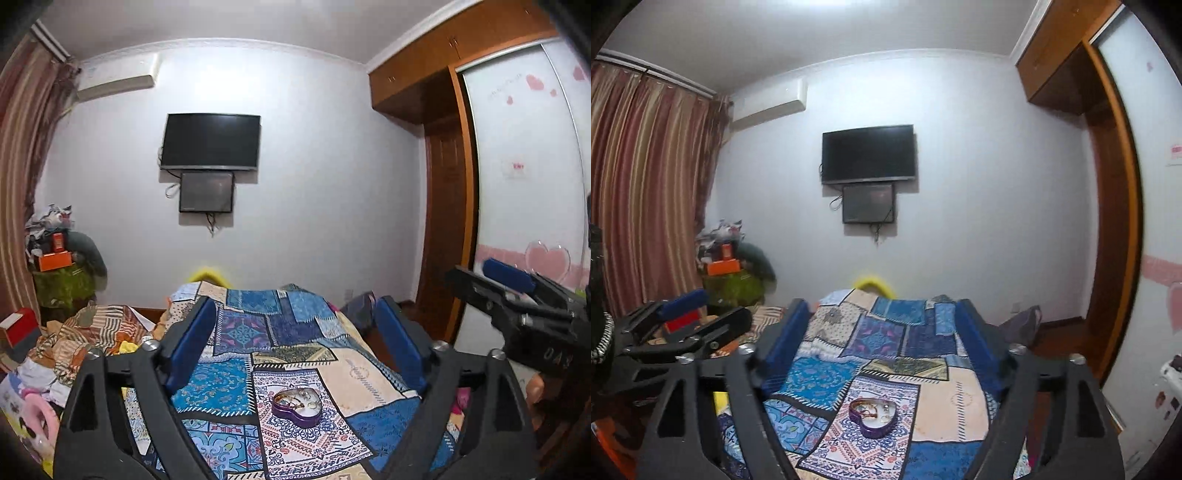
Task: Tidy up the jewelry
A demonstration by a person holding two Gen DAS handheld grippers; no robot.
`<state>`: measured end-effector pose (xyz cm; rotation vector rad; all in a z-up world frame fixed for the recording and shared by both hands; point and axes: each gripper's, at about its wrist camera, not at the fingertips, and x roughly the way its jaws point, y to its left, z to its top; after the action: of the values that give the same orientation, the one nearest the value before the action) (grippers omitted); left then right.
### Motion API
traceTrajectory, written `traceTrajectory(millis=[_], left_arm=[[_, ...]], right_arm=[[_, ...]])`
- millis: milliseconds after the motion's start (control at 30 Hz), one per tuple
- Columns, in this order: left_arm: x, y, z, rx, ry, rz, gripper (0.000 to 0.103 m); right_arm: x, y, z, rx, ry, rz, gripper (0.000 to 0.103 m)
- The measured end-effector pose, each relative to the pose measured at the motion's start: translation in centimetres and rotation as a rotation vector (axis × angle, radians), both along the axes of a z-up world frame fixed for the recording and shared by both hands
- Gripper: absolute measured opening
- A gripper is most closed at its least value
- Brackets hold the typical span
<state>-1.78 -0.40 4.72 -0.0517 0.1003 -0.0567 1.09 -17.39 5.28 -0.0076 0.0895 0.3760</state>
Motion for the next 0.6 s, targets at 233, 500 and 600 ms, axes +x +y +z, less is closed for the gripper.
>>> traceTrajectory(millis=[233,500,600], left_arm=[[0.0,0.3,-0.2,-0.034,-0.003,0.016,0.097],[0.1,0.3,-0.9,-0.034,0.017,0.042,0.097],[0.1,0.2,-1.0,-0.031,0.023,0.045,0.097]], right_arm=[[0.7,0.7,-0.6,-0.010,0.013,-0.030,0.092],[0.0,0.1,-0.7,-0.014,0.021,-0.031,0.092],[-0.1,-0.2,-0.7,-0.010,0.027,-0.033,0.092]])
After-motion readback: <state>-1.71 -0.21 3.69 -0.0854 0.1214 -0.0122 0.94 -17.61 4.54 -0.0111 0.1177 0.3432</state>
